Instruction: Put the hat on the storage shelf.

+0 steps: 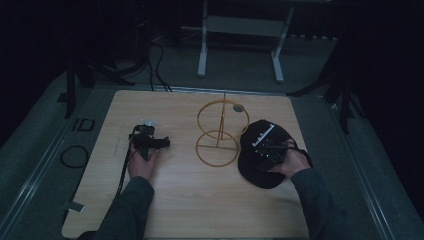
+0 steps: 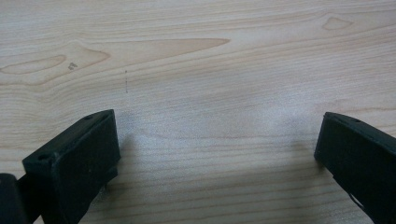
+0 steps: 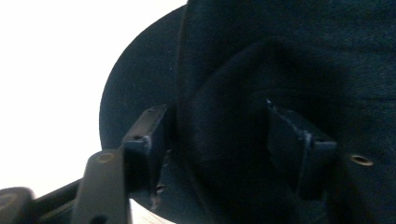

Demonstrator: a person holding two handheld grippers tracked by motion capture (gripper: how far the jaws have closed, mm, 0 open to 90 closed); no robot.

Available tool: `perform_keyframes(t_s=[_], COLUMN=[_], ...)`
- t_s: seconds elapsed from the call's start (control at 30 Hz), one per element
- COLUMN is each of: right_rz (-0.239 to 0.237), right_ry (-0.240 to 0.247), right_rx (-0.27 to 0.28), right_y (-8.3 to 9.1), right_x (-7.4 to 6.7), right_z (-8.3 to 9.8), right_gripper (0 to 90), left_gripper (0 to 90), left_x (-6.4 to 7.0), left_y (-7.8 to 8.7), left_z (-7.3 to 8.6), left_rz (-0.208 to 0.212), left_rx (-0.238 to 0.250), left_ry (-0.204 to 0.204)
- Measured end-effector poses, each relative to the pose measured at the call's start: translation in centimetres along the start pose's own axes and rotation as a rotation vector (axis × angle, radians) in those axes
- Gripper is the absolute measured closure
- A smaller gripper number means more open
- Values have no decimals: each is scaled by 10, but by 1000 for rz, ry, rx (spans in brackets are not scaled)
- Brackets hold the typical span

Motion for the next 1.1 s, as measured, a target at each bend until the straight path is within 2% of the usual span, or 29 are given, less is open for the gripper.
perform_keyframes(t_s=[0.17, 0.33, 0.47, 0.6, 0.83, 1.1], right_rz=[-43, -118, -158, -204, -244, -204], right_ry=[-4, 2, 3, -17, -51, -26], right_rx=[-18, -21, -24, -36, -59, -67], right_y=[-2, -3, -4, -5, -2, 3], right_x=[4, 3, 4, 3, 4, 4], right_z=[-2, -3, -4, -4, -5, -2], right_gripper=[472, 579, 638, 718, 768, 775], left_gripper=[0, 0, 0, 0, 0, 0], left_x=[0, 0, 0, 0, 0, 0], left_y=[0, 0, 0, 0, 0, 0], left_z=[0, 0, 0, 0, 0, 0], left_rz=[0, 0, 0, 0, 0, 0], left_rx=[-1, -1, -2, 0, 0, -1], left_ry=[-1, -2, -2, 0, 0, -1])
Point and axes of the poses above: each handheld gripper's, and its own axes: y roughly backward along the jaws, z roughly out of its underside, x roughly to its right, the point moved 8 cm from there along -y, roughly forward along the jaws, and after that the axes turned 7 degrees about -x, right-handed, at the moved point
